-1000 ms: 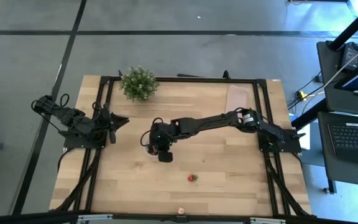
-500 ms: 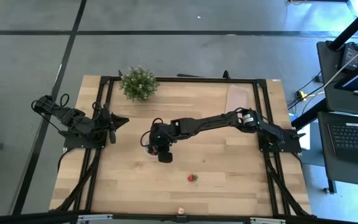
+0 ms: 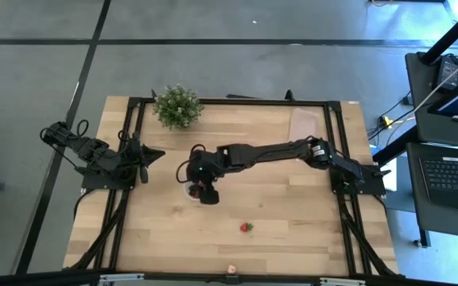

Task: Pick and placing Produce into tupperware
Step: Put the red strawberry into the container

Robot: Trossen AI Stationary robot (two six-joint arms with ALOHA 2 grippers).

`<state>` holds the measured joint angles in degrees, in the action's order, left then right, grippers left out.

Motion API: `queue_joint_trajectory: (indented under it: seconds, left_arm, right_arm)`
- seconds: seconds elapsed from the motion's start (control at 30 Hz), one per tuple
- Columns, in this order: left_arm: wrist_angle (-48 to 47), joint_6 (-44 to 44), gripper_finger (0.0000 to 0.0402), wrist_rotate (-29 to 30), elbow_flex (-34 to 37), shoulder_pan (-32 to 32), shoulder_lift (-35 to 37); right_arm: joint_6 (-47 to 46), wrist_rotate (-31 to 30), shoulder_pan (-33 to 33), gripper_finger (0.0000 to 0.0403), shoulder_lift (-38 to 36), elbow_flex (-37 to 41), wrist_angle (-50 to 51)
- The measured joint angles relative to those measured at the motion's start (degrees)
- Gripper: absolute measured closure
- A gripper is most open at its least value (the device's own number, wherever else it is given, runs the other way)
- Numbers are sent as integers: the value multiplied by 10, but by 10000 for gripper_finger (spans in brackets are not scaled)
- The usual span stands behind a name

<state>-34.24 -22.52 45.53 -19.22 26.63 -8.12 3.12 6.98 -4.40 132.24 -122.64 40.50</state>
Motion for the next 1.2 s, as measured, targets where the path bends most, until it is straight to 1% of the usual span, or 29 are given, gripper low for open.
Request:
queue_joint_trajectory:
  seconds: [0.23,0.37,0.5,0.6,0.8,0.93,1.1,1.2]
  left_arm:
    - [0,0,378,0,0,0,0]
    - [0,0,368,0,0,0,0]
    - [0,0,359,0,0,0,0]
    - [1,0,352,0,0,0,0]
    - [2,1,340,0,0,0,0]
    - [2,1,332,0,0,0,0]
    - [2,1,323,0,0,0,0]
    - [2,1,318,0,0,0,0]
  right_arm:
    - [21,-8,4,138,0,-67,105]
    - [25,-18,4,138,1,-124,217]
    - [35,-15,-2,138,-39,-103,247]
    - [17,-15,-16,138,-60,-103,286]
    - [13,-15,-61,138,-62,-102,383]
    - [-19,-14,-95,138,-58,-82,395]
    - [-94,-14,-141,138,-60,-38,392]
    - [-120,-31,-169,138,-60,6,361]
